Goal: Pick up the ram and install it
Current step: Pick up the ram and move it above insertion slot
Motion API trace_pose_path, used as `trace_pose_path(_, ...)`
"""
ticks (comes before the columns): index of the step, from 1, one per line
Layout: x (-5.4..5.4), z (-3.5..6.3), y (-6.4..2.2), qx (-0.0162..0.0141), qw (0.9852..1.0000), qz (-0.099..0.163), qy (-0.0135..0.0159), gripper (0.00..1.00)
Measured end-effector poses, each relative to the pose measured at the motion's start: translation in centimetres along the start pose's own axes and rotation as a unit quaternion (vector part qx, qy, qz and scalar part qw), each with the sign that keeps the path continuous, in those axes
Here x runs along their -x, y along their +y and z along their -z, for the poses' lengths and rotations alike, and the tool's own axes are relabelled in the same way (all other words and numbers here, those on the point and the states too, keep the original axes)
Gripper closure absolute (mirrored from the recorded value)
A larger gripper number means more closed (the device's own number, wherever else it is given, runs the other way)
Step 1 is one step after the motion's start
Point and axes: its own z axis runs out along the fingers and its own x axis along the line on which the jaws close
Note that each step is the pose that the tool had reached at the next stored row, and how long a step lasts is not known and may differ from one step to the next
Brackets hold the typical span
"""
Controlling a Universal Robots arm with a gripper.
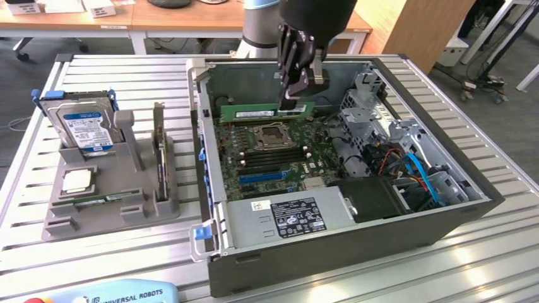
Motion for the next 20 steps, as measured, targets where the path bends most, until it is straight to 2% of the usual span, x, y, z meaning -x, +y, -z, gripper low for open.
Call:
trace_pose_path(9,0.0,0.02,-0.72,0.0000,1.0000,0.000,-0.0014,0.88)
trace_pose_path(20,0.1,0.05,-1.92,0.0001,1.0000,0.000,-0.0049,0.88)
